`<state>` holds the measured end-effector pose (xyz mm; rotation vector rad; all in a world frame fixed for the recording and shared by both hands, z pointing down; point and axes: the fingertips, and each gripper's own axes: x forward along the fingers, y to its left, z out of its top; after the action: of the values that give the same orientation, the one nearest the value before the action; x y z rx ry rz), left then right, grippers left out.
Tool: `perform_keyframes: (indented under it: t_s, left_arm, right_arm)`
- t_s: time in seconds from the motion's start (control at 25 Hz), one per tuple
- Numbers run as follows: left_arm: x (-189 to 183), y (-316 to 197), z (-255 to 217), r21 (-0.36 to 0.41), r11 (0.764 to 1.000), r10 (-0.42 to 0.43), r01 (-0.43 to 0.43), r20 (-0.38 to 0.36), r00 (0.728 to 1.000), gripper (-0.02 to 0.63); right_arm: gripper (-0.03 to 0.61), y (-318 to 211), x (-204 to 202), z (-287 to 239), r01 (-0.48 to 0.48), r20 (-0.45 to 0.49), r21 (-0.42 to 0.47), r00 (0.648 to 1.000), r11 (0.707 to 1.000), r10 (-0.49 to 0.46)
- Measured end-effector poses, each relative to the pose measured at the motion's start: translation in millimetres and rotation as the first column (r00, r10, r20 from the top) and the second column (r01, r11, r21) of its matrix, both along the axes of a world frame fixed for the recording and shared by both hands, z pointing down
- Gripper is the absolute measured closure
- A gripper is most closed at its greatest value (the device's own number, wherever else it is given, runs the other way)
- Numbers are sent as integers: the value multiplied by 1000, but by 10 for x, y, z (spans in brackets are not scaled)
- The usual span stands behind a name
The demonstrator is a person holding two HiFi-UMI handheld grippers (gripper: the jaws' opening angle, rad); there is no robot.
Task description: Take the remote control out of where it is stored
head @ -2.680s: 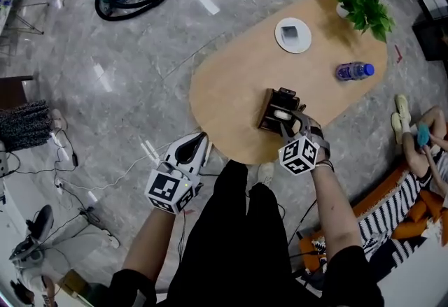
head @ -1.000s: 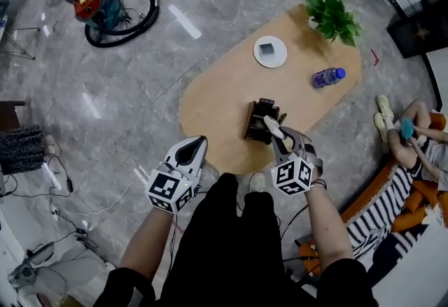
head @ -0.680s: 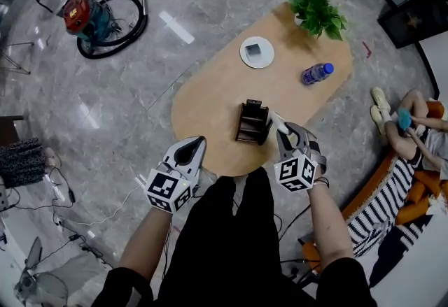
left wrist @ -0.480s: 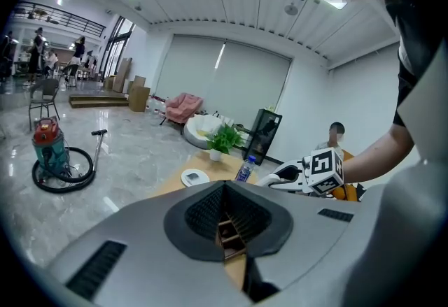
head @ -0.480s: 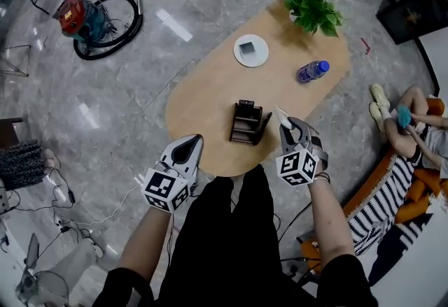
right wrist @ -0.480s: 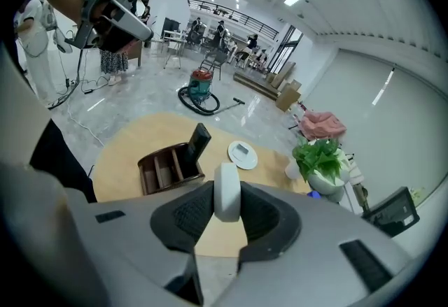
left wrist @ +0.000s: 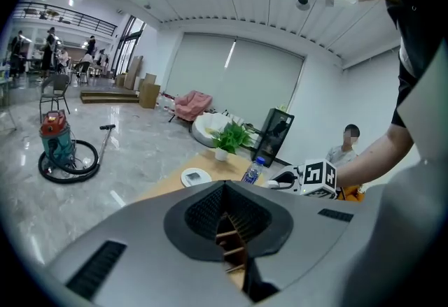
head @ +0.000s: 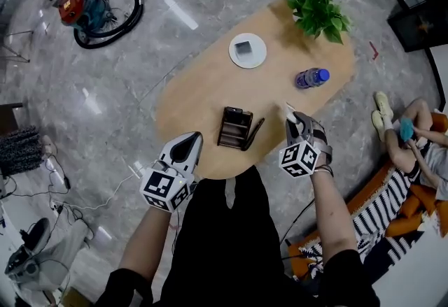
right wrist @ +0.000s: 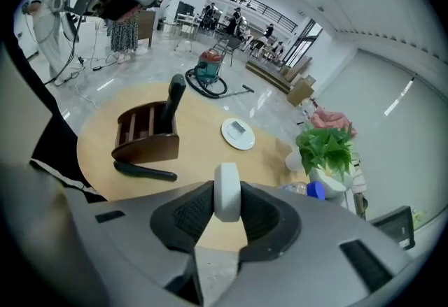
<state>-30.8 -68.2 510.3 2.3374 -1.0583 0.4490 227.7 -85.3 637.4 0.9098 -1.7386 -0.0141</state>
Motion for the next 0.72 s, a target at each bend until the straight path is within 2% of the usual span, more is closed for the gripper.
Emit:
perform_keyframes:
  t_s: [0.32,0.72]
  left_arm:
    - [141,-155,245,-51,996,-75,76,22,997,607]
    - [178,-274,412,-82,990,-111,114,37,993,607]
  right_arm:
    - [468,-259,291,531,99,-110,-77,988,992,-107]
    - [468,-449,322,841,147,-147,-128,975,981,-165]
